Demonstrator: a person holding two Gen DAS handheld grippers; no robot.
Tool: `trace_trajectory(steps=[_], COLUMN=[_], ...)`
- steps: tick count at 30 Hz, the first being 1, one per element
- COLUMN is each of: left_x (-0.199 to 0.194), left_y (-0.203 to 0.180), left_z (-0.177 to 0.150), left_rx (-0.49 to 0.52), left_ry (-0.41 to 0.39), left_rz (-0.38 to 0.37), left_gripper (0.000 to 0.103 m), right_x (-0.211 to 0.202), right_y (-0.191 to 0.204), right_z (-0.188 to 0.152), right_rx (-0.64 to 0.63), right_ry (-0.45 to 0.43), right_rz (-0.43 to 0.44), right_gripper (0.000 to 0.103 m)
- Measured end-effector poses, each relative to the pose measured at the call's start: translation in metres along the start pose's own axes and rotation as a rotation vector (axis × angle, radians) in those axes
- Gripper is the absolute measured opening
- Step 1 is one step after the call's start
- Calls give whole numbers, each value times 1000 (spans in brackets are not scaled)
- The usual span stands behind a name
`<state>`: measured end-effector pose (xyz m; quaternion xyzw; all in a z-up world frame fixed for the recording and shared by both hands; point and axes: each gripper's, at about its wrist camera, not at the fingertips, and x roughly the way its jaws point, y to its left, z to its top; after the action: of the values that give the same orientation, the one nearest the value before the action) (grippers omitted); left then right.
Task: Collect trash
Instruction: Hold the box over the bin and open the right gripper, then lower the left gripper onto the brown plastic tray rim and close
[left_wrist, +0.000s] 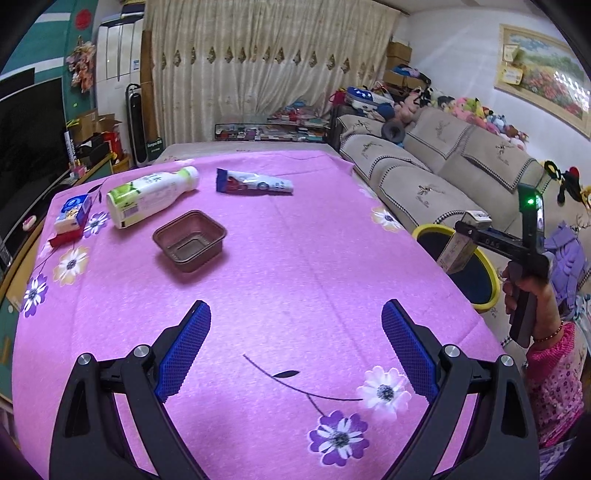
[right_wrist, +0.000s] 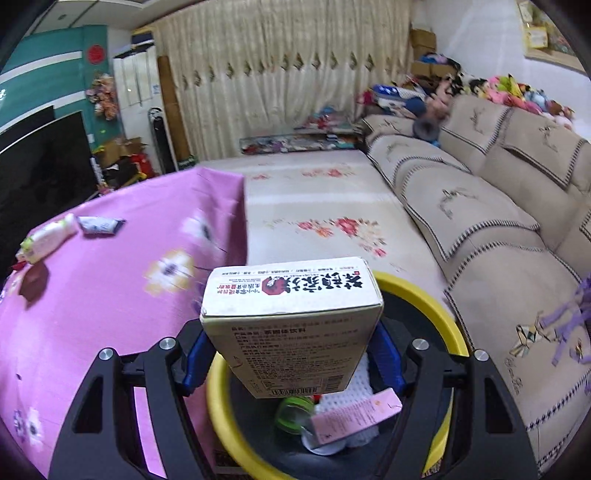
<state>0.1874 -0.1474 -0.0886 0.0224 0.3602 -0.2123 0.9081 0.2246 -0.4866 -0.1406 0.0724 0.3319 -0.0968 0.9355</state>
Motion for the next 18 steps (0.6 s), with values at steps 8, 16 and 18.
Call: trace_trajectory(steps=[8,16,18], left_x=[7,18,21], left_y=[1,19,26], left_z=[5,13,16], left_rx=[3,-4,-11], left_ry=[6,10,17], left_rz=[8,20,17], left_gripper=[92,92,92], right_x=[0,-22,-28], right_y=[-5,13,15], right_z=[-5,-4,-5], right_rx=[17,26,47], right_ry=[-9,-38,-49], right_rz=[-32,-6,18], right_gripper=[82,82,82])
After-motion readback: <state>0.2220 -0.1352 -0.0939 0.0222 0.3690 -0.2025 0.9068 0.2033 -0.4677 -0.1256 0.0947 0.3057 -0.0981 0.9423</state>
